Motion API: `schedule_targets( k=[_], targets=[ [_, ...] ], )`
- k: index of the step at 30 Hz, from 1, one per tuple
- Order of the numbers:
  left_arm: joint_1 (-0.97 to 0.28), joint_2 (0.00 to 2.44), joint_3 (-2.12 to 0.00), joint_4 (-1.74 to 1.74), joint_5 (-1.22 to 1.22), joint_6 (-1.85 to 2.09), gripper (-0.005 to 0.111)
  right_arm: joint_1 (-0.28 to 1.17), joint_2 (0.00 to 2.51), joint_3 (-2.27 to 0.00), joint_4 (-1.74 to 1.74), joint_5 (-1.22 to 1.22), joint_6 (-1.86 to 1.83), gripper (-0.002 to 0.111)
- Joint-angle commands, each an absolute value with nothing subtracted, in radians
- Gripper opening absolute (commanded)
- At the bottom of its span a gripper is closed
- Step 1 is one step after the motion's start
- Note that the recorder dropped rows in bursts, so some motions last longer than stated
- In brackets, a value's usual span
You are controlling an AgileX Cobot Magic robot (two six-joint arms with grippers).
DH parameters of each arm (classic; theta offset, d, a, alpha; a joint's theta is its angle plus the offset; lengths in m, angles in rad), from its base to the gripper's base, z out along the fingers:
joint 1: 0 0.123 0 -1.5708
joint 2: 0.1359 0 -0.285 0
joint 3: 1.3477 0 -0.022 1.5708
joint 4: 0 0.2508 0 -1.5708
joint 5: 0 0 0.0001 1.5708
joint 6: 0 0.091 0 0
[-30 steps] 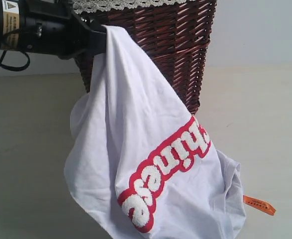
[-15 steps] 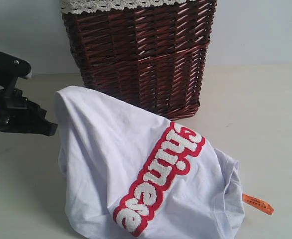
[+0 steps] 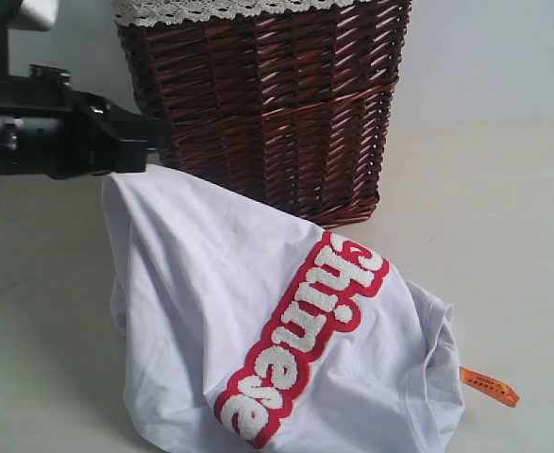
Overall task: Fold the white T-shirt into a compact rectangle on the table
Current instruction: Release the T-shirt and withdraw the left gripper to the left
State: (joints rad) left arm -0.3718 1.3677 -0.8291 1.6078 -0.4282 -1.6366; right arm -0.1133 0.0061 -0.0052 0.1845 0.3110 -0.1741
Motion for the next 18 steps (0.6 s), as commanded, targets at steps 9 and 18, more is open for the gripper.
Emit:
schedule_targets(
  k=[9, 18],
  targets=[
    [-0.383, 1.579, -0.939, 1.038, -0.455, -0.859, 0.0, -0.11, 0.0, 0.0, 0.185, 0.305, -0.179, 0.007],
    [-0.383, 1.68, -0.987, 0.619, -0.447, -0.496, 0.0, -0.11, 0.0, 0.0, 0.185, 0.305, -0.179, 0.007]
  ],
)
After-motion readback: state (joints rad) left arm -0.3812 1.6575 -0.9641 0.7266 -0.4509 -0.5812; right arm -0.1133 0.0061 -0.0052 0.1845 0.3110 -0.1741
